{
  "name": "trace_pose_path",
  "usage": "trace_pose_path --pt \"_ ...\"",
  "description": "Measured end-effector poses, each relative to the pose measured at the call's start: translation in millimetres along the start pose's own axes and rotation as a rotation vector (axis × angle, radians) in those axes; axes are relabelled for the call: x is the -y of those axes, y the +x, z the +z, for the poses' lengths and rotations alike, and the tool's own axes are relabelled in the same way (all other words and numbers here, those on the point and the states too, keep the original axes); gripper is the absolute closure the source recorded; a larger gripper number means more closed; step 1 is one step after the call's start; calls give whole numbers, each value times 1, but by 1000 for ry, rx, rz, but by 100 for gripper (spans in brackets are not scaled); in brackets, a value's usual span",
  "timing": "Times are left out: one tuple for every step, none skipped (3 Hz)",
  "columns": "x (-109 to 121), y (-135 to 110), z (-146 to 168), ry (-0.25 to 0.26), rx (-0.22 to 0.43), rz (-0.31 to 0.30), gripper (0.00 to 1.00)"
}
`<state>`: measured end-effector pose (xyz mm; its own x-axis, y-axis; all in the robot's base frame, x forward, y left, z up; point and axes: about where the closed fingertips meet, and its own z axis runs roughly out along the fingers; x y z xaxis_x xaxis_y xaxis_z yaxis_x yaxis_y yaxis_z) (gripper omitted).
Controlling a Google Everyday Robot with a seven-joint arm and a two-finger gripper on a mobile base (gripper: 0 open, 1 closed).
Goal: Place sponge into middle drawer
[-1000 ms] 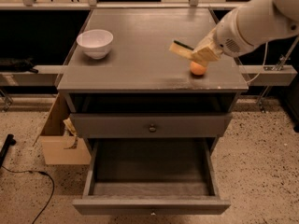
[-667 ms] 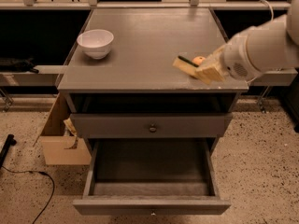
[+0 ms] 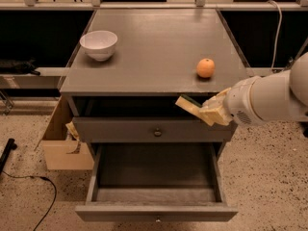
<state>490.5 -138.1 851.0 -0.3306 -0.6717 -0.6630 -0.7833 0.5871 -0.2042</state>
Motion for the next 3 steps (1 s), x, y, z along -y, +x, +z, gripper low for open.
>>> trace_pose_path --pt "-4 3 6 -8 6 -2 100" --pt "-27 29 18 -31 5 10 100" --pt "-44 50 29 -55 -2 26 100"
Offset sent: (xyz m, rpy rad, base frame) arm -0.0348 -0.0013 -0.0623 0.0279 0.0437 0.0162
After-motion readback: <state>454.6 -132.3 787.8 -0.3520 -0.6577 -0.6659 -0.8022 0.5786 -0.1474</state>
